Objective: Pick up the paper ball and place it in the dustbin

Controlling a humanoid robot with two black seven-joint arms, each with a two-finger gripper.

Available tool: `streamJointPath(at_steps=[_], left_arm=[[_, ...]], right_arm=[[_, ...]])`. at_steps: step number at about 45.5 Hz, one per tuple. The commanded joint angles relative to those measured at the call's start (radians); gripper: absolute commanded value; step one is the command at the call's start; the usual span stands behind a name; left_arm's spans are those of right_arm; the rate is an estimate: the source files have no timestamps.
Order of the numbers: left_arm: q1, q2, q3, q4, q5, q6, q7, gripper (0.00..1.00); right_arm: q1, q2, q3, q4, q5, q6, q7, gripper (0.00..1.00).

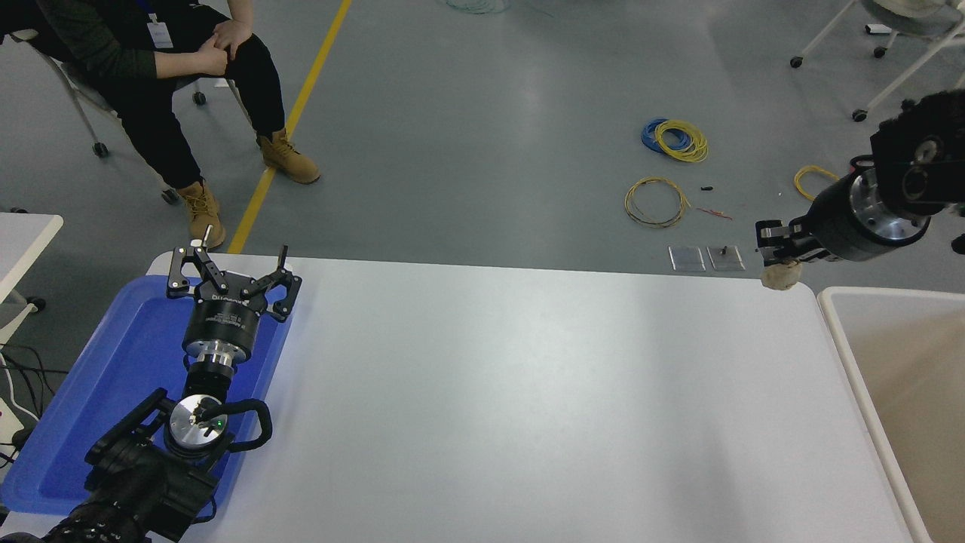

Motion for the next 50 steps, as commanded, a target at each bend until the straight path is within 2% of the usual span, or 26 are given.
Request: streamJointPath(at_steps=[1,21,29,42,50], left_arm=[[-0.001,0.0,0.0,0.0,0.0,0.0,0.0,1.0],[-0.001,0.0,0.0,0.0,0.0,0.001,0.0,1.0],[0.001,0.0,0.0,0.0,0.0,0.0,0.0,1.0],[0.001,0.0,0.0,0.0,0.0,0.0,0.0,1.0],[0.001,0.0,0.0,0.0,0.0,0.0,0.0,1.0]], right_arm=[[0.061,-0.011,-0.01,0.011,-0.001,0.035,0.0,0.0],[0.024,-0.013,-0.024,-0.009,0.004,0.006,0.0,0.0],[-0.101,-0.052,-0.058,-0.065,0.018,-0.154,-0.002,0.0],[-0.387,-0.164,-0.055,-0.34,0.074,-0.332,-0.002,0.0],[-0.624,-0.217,0.062,-0.616,0.113,-0.366,0.0,0.0]])
